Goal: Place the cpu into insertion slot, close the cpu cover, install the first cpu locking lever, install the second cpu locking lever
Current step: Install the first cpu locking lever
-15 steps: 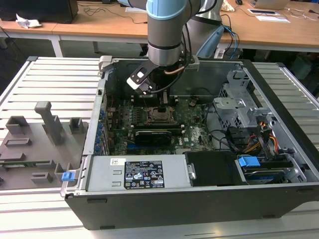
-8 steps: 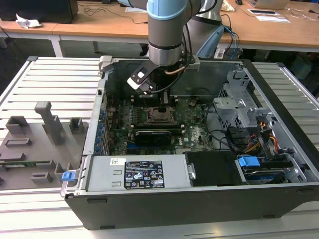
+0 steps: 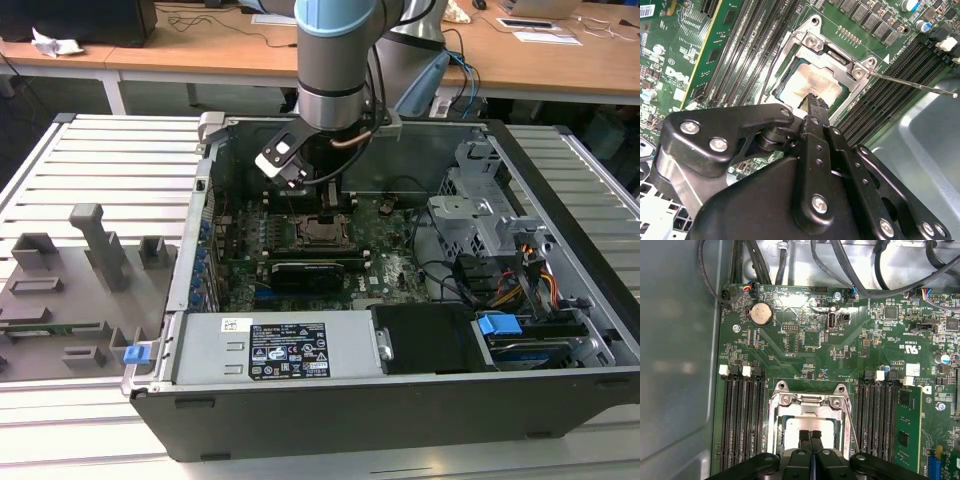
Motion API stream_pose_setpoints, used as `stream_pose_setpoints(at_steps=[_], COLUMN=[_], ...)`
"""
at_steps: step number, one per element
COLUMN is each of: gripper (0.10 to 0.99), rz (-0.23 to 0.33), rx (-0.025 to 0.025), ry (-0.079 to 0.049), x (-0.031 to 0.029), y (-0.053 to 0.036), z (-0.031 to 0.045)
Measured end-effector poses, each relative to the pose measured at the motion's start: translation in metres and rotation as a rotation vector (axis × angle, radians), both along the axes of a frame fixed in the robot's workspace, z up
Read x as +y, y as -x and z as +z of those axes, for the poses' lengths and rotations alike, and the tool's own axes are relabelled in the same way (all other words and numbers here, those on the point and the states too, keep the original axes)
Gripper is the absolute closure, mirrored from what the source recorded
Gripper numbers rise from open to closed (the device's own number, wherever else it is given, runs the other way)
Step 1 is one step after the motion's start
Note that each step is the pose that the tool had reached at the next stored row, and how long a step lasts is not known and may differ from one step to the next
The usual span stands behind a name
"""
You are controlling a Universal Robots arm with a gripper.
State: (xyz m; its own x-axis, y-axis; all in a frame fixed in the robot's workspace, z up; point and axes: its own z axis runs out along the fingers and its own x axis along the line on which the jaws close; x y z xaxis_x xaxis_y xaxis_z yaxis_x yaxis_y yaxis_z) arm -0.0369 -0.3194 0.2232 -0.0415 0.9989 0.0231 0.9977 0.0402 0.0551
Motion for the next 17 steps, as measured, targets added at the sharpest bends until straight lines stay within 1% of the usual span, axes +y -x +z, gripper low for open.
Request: stream_pose_setpoints(at_steps=[17], gripper=[0.98], rz=[0.0], rx=[-0.0001], ry=[0.0], x=[0.0], y=[0.0], z=[0.0099])
